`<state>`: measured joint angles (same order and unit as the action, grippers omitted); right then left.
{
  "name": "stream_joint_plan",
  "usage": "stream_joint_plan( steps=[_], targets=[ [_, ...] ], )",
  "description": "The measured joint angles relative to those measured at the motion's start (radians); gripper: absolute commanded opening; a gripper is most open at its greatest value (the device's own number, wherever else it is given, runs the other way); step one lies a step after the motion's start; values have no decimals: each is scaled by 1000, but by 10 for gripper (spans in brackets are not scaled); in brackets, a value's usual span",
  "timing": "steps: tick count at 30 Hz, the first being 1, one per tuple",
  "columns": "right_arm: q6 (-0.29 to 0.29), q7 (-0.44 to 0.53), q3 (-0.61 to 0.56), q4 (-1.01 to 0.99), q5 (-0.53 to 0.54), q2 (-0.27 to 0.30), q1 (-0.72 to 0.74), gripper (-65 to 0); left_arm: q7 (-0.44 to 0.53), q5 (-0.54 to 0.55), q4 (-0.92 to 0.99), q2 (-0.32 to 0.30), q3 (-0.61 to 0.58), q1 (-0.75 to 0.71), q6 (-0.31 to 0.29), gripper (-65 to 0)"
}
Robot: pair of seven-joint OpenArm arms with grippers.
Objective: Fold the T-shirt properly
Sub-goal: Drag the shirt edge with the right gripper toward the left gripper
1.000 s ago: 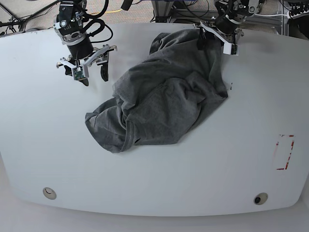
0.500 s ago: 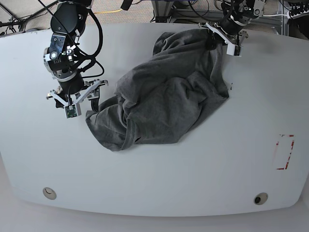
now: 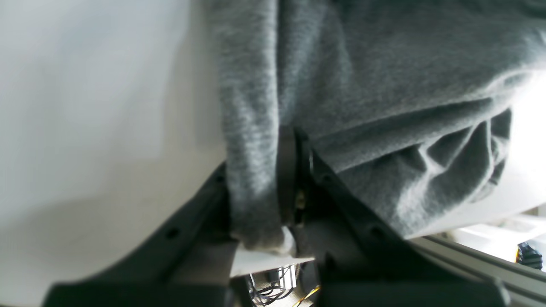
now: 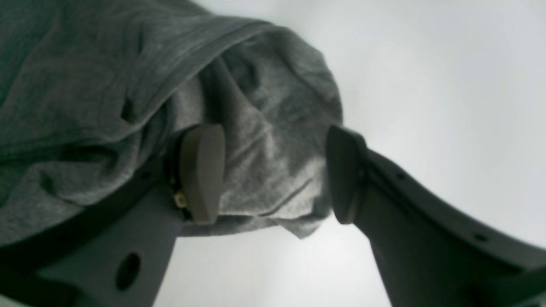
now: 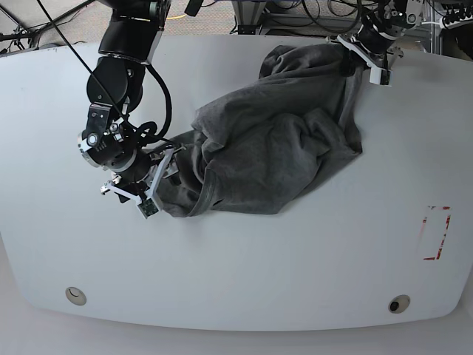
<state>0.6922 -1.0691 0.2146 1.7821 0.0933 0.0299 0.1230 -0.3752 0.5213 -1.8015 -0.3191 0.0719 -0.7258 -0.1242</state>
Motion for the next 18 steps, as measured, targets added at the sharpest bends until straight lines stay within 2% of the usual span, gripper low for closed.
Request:
stream_joint_plan(
  steps=[4, 9, 15, 18],
  targets=[
    [0, -42, -76, -10, 3, -26, -12, -293, -3, -5, 0, 0, 29, -3, 2, -650],
    [1, -27, -157, -11, 11, -47, -63, -293, -2, -4, 3, 0, 36, -5, 7, -650],
    [5, 47, -345, -8, -6, 3, -88, -293, -1, -4, 4, 0, 37, -4, 7, -650],
    [6, 68, -396, 0, -1, 17, -86, -293, -1, -4, 4, 0, 37, -4, 7, -650]
  ],
)
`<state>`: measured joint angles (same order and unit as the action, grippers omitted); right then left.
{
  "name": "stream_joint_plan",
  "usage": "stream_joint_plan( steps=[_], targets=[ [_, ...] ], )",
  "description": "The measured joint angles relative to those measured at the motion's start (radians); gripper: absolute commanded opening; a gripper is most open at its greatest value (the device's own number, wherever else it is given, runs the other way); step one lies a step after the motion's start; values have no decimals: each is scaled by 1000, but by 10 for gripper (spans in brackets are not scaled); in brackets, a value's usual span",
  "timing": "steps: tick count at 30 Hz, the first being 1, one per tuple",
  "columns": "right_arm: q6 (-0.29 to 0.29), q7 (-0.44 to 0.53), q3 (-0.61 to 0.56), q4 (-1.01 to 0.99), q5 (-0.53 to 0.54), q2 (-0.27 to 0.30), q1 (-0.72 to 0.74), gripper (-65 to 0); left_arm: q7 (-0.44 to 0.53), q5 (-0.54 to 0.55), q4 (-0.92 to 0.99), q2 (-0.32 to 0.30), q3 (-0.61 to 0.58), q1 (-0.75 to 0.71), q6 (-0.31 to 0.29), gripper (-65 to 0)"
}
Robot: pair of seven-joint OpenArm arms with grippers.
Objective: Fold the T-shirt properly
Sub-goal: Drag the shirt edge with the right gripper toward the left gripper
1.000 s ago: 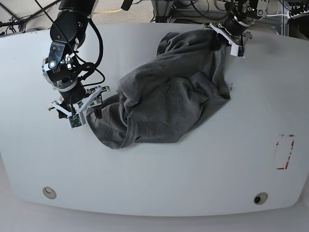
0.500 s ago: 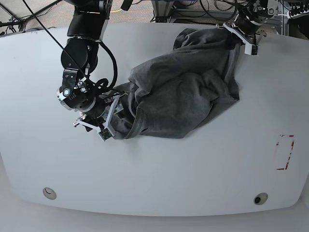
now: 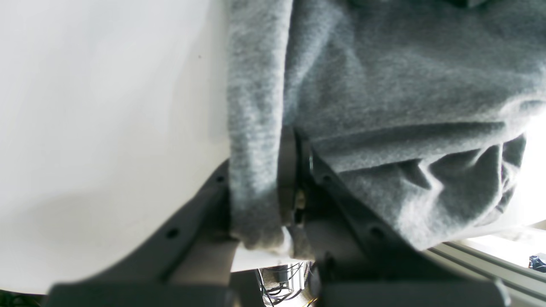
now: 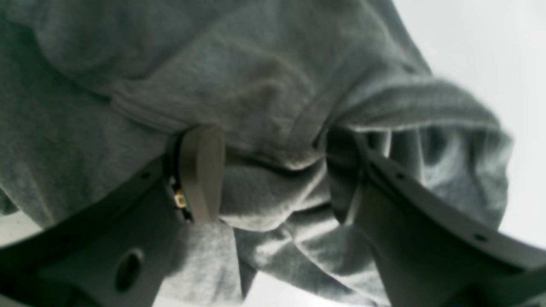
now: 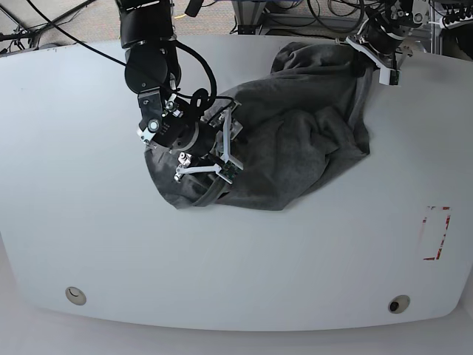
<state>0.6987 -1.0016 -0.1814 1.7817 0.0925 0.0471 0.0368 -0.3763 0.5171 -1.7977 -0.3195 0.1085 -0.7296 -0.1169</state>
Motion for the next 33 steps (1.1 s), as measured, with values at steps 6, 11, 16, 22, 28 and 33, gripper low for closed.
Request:
stream_joint_plan(
  steps=[6, 11, 16, 22, 28, 33],
  targets=[
    [1, 58, -6, -3, -56, 29, 1, -292, -1, 0, 0, 0, 0, 1, 0, -650],
    [-1, 125, -83, -11, -247, 33, 12, -290, 0, 0, 0, 0, 0, 1, 0, -650],
    [2, 159, -127, -31, -274, 40, 10, -292, -1, 0, 0, 0, 0, 1, 0, -650],
    [1, 153, -162, -31, -298, 72, 14, -292, -1, 0, 0, 0, 0, 2, 0, -650],
    [3, 164, -277, -29, -293, 132, 39, -292, 0, 0, 1, 0, 0, 1, 0, -650],
    [2, 164, -331, -19, -331, 192, 51, -293, -1, 0, 1, 0, 0, 2, 0, -650]
  ],
)
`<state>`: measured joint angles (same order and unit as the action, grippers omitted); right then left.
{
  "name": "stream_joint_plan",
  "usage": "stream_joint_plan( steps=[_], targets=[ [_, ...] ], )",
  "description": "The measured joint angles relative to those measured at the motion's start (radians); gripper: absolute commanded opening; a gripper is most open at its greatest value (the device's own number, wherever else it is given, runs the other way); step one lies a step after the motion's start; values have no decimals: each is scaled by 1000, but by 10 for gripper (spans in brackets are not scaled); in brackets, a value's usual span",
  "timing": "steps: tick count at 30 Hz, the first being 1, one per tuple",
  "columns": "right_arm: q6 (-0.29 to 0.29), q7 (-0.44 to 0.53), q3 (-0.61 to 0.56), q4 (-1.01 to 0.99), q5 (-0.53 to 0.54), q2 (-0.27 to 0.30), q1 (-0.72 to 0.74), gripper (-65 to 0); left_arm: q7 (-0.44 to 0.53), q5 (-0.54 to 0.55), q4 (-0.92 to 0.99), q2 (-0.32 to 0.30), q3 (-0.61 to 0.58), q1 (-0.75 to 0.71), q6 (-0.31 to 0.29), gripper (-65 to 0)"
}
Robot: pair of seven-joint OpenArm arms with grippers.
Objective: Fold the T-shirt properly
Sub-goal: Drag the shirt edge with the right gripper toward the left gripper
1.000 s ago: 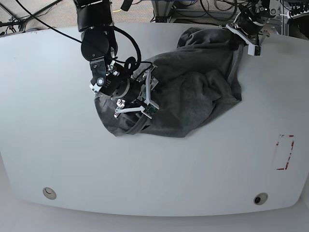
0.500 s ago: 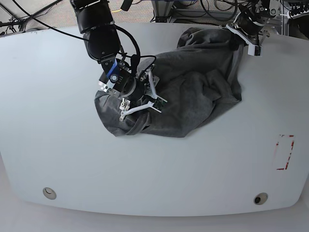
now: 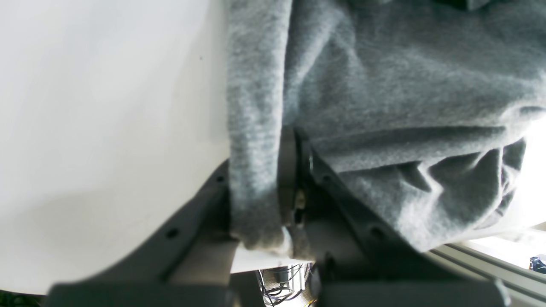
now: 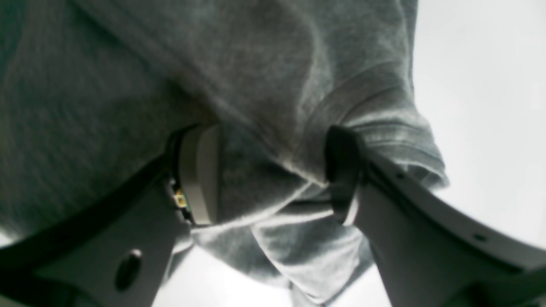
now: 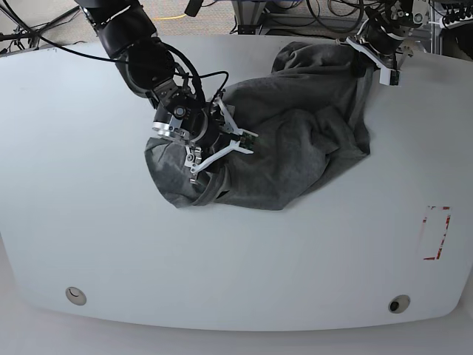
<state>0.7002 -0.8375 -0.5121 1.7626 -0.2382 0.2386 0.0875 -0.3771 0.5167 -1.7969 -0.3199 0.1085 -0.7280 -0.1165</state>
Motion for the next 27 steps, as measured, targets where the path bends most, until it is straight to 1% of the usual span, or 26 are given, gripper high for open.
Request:
stream_joint_plan(
  steps=[2, 3, 6, 11, 14, 20, 23, 24, 27],
  targets=[
    [2, 28, -2, 0, -56, 0, -4, -293, 1, 0, 0, 0, 0, 0, 0, -650],
    [1, 58, -3, 0, -84, -1, -4, -293, 0, 0, 0, 0, 0, 0, 0, -650],
    [3, 110, -3, 0, -132, -6, -3, -293, 0, 0, 0, 0, 0, 0, 0, -650],
    [4, 151, -3, -59, -168, -30, -1, -293, 0, 0, 0, 0, 0, 0, 0, -650],
    [3, 200, 0, -86, -169, -40, -1, -293, 0, 0, 0, 0, 0, 0, 0, -650],
    [3, 209, -2, -95, -169, -53, 0, -295, 0, 0, 0, 0, 0, 0, 0, -650],
    [3, 204, -47, -83, -179, -47, 2, -295, 0, 0, 0, 0, 0, 0, 0, -650],
    [3, 207, -66, -72, -190, -42, 0, -295, 0, 0, 0, 0, 0, 0, 0, -650],
    [1, 213, -140, -47, -283, -43, -4, -295, 0, 0, 0, 0, 0, 2, 0, -650]
  ],
)
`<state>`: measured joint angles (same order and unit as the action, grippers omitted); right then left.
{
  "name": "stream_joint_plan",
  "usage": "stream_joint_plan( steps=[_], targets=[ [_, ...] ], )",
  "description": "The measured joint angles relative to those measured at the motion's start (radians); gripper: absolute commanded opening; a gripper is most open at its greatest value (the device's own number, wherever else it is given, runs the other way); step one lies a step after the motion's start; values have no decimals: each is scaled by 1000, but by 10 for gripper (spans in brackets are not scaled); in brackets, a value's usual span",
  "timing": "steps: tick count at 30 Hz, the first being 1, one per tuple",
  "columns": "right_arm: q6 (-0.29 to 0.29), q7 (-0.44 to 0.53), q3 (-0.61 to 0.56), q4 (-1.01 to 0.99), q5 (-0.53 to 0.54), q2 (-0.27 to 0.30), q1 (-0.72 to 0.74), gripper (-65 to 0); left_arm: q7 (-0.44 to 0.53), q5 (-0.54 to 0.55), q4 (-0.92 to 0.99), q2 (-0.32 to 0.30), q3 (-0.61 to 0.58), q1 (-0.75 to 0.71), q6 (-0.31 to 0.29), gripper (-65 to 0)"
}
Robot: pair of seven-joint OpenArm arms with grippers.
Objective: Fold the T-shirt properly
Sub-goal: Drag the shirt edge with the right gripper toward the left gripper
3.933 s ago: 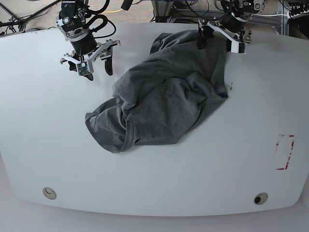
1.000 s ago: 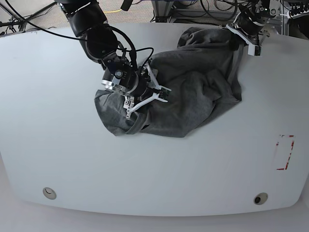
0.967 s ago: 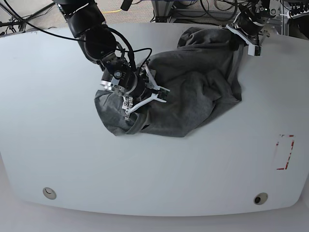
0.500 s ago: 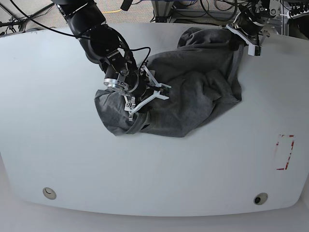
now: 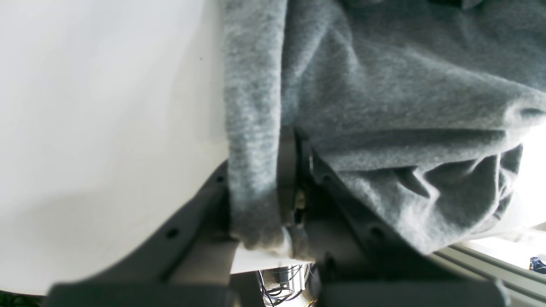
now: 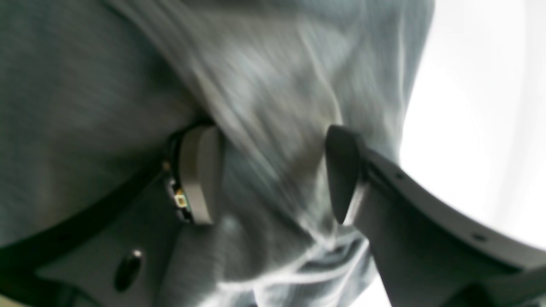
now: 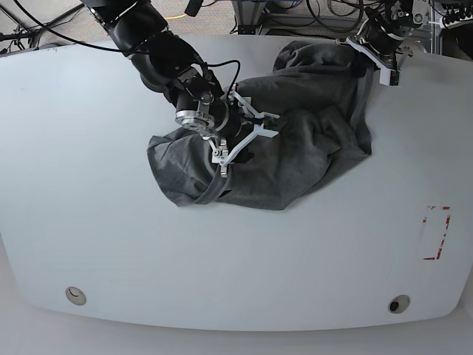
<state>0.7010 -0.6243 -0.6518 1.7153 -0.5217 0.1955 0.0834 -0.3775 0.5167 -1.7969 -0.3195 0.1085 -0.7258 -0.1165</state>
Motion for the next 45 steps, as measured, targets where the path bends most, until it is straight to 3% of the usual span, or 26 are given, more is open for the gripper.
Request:
stream_joint_plan(
  steps=[4, 13, 20, 34, 37, 40, 42, 45],
  targets=[
    [3, 8, -58, -8, -90, -9, -2, -295, 0, 0, 0, 0, 0, 0, 0, -650],
    [6, 20, 4, -66, -92, -55, 58, -295, 0, -3, 0, 0, 0, 2, 0, -650],
    [6, 45, 64, -71, -99, -48, 96, -295, 0, -3, 1, 0, -2, 3, 1, -650],
    [6, 56, 63, -148, -100, -47, 98, -300, -8, -3, 2, 0, -3, 14, 3, -650],
    [6, 59, 79, -148, -98, -49, 87, -387, -7, -3, 2, 0, -3, 14, 3, -650],
    [6, 63, 119, -148, -84, -55, 80, -569, -8, -3, 2, 0, -3, 14, 3, -650],
    [7, 57, 129, -150, -90, -60, 84, -650, -8, -3, 2, 0, -3, 14, 3, -650],
    [6, 53, 130, -150, -101, -70, 89, -650, -8, -3, 2, 0, -3, 16, 3, -650]
  ],
)
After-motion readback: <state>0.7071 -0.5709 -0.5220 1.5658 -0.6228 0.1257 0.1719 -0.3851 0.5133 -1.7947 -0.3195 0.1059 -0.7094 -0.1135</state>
